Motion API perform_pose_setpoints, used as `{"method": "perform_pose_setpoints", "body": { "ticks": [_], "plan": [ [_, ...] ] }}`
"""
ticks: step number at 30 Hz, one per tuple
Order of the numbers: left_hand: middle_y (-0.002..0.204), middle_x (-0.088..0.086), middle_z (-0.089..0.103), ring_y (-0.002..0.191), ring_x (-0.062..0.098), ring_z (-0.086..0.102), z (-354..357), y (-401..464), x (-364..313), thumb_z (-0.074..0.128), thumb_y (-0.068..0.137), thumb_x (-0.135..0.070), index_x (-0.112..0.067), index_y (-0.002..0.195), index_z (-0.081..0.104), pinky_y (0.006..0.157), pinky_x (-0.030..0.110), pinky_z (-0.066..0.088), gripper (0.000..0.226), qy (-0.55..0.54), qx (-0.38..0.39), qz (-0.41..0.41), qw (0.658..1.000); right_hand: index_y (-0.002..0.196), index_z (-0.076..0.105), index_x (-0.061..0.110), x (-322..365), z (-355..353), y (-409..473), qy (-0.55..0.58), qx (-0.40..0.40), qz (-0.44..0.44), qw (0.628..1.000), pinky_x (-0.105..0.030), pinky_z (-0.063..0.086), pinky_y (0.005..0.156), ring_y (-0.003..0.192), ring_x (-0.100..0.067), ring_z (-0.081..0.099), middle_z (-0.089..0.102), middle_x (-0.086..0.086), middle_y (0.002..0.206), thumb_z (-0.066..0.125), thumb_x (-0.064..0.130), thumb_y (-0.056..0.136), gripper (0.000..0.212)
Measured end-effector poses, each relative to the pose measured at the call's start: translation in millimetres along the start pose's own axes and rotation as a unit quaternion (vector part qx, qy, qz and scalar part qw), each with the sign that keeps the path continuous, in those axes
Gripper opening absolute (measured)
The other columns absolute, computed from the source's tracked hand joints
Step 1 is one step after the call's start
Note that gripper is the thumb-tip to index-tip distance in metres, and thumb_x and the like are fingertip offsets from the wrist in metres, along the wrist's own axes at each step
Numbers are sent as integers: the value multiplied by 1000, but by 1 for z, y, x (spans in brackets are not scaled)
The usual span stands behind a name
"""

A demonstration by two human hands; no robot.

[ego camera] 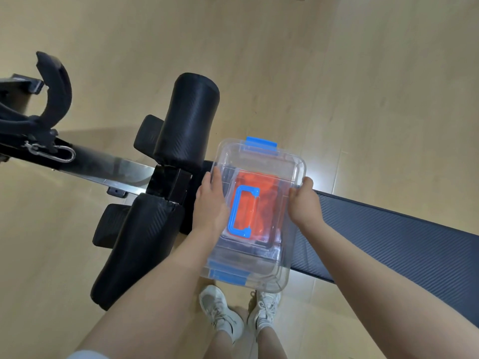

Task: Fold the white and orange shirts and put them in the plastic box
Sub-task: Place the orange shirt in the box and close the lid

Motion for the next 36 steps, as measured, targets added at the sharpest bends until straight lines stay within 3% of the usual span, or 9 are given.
{"method": "perform_pose_setpoints", "body": {
  "ticks": [7,12,17,25,27,29,31,33,36],
  "plan": [
    [158,7,11,143,23,17,-3,-4,-3,31,94,0,-11,149,3,116,35,20,63,-33,-7,2,999,120,36,-2,3,-4,-3,-19,-18,-8,1000,-31,32,66,79,-29,46,53,-16,95,32,15,96,30],
    [157,6,13,140,25,25,-13,-6,-8,34,93,-2,-12,149,5,110,39,32,64,-51,-22,-21,998,116,36,-4,8,0,-4,-51,-21,9,998,-34,35,68,79,-32,47,57,-23,101,29,6,93,27],
    [158,5,11,137,28,29,-7,9,-2,30,92,3,-15,149,3,107,38,31,66,-28,-7,-20,999,102,34,8,8,7,9,-37,-19,21,999,-36,37,69,84,-35,53,59,-20,104,33,18,95,12],
    [158,5,8,139,29,26,4,23,1,31,89,6,-16,149,2,111,40,27,71,-12,14,-6,1000,118,30,11,-2,12,17,-50,-9,0,999,-35,38,66,76,-30,52,56,-10,90,28,33,98,30],
    [159,7,4,145,29,9,6,24,2,36,91,-2,-14,149,-1,117,45,11,69,41,-11,5,999,124,27,13,-3,14,18,-63,-8,20,998,-39,41,70,85,-34,55,58,-14,103,28,32,97,33],
    [158,8,-1,146,28,-1,11,22,-10,36,95,-32,-12,148,-1,117,49,-2,68,143,-33,110,983,141,16,12,-1,12,21,-104,-10,14,994,-46,41,86,113,-38,49,42,-18,137,30,29,97,49],
    [155,7,-19,142,22,-19,32,16,-22,35,84,-64,-16,145,-13,116,50,-10,91,211,63,239,946,148,3,11,8,7,28,-180,-40,-52,982,-49,34,101,133,-38,30,15,-17,154,36,24,97,62],
    [143,3,-41,132,17,-37,48,14,-22,45,69,-78,-18,141,-26,110,47,-22,118,250,173,250,919,149,7,12,23,1,38,-223,-71,-143,962,-46,27,111,140,-37,21,9,-19,156,45,17,94,67],
    [135,0,-48,127,16,-42,51,18,-20,56,62,-77,-19,141,-29,105,44,-26,130,266,184,219,921,147,19,10,44,3,62,-244,-46,-219,944,-41,18,116,143,-34,18,15,-19,155,47,22,94,61]
  ]
}}
Point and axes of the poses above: each hand's wrist, its own y-axis towards the middle knuckle, its own z-axis out of the palm, x = y × z, the point moved 6 cm from there along y, towards the middle knuckle
